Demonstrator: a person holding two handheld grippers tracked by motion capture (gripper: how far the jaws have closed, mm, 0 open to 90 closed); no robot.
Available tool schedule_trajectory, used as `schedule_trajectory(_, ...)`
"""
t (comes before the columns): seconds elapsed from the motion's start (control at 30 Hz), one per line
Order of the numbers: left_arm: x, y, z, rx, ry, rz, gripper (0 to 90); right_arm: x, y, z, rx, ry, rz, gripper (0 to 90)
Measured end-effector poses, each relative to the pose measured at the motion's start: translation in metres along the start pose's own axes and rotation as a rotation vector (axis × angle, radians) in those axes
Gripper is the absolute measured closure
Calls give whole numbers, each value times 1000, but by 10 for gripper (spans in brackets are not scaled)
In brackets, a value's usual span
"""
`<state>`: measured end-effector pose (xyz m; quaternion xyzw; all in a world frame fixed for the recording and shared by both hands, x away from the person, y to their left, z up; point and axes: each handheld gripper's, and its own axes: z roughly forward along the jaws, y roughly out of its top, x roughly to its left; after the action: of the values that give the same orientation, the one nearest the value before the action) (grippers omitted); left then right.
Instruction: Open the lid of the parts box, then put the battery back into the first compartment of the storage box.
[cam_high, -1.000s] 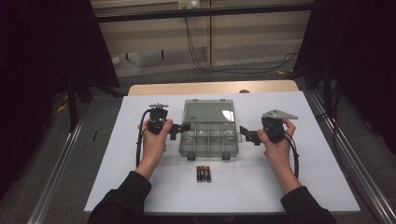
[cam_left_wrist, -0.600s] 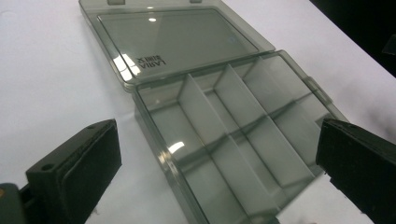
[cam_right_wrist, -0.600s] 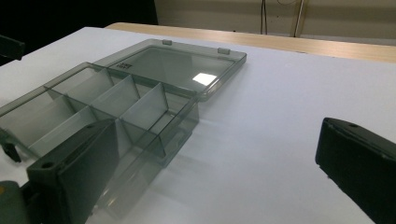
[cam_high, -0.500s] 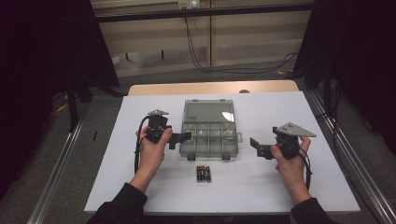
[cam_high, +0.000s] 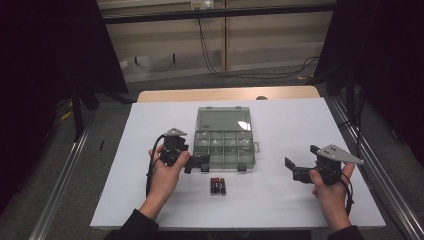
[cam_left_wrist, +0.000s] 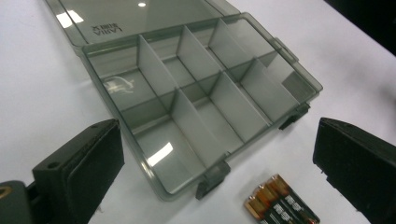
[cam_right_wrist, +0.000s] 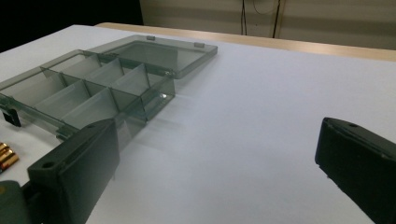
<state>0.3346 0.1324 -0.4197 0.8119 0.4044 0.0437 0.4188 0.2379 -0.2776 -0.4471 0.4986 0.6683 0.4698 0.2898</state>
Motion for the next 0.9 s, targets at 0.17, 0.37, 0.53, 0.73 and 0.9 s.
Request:
schedule_trajectory(0.17, -10, -7, -2, 16, 4, 22, 30, -2, -7, -12, 4, -10, 2, 0)
schedule_trajectory(0.37, -20, -17, -5, 26, -3, 31, 67, -4, -13, -29, -7, -16, 1, 0)
schedule_trajectory(0.53, -26, -23, -3, 34, -4, 14, 127, -9, -21, -39, -6, -18, 11, 0)
schedule_trajectory(0.73, -37, -32, 0, 57, 32, -7, 194, -10, -28, -49, -12, -27, 19, 0)
schedule_trajectory(0.9, -42, -40, 1, 96, 68, -9, 235, -6, -34, -49, -2, -46, 5, 0)
